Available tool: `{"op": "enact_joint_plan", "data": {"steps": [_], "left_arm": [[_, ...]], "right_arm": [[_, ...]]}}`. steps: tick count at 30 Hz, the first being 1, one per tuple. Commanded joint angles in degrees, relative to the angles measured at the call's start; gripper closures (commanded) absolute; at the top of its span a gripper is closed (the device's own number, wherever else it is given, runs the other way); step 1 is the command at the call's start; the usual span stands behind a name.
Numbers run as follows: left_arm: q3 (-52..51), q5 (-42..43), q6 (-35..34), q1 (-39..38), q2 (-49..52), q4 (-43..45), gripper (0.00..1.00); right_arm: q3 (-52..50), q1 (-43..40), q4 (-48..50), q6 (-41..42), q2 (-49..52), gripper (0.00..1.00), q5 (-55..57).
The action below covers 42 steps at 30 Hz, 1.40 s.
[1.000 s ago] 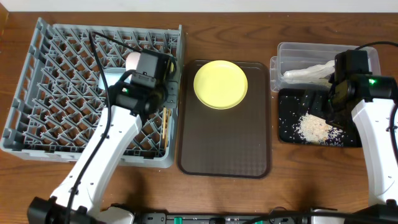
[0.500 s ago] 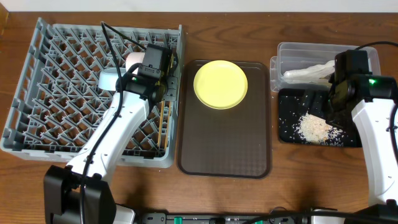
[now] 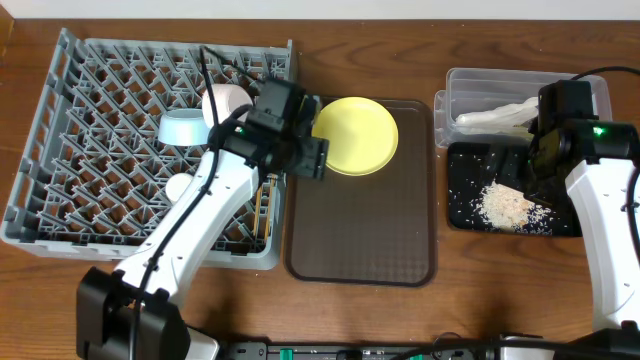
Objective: Sort waste into correct bins and load items into the dishwasher
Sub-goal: 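Reach the left gripper to the yellow plate and grasp its edge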
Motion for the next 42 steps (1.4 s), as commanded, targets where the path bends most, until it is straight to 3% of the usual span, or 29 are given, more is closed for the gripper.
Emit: {"op": "enact_joint_plan", "data": {"steps": [1, 9, 19, 36, 39, 42], "left_arm": [[7.78, 1.81, -0.9, -1.46, 1.14, -1.03, 0.27], [23.39, 0.96, -0.81, -3.34, 14.47, -4.92, 0.27], [23.67, -12.37, 3.56, -11.87, 24.02, -2.84, 0.2], [23.56, -13.0, 3.67, -17.29, 37.03, -1.57, 0.21], [23.43, -12.98, 3.65, -17.57, 37.7, -1.62, 0.32], [23.1, -12.94, 3.65, -18.36, 37.7, -1.73, 0.5]], "right_arm": [[1.16, -0.15, -0.02, -0.63, -0.96, 0.01, 0.13], [1.16, -0.15, -0.07, -0.66, -0.96, 0.01, 0.13], [1.16, -0.15, -0.04, -0.66, -0.96, 0.01, 0.15], [1.16, -0.15, -0.07, -0.68, -0.96, 0.01, 0.15], [1.16, -0.15, -0.07, -0.68, -0.96, 0.01, 0.15], [1.16, -0.15, -0.02, -0.68, -0.96, 0.01, 0.15]]}}
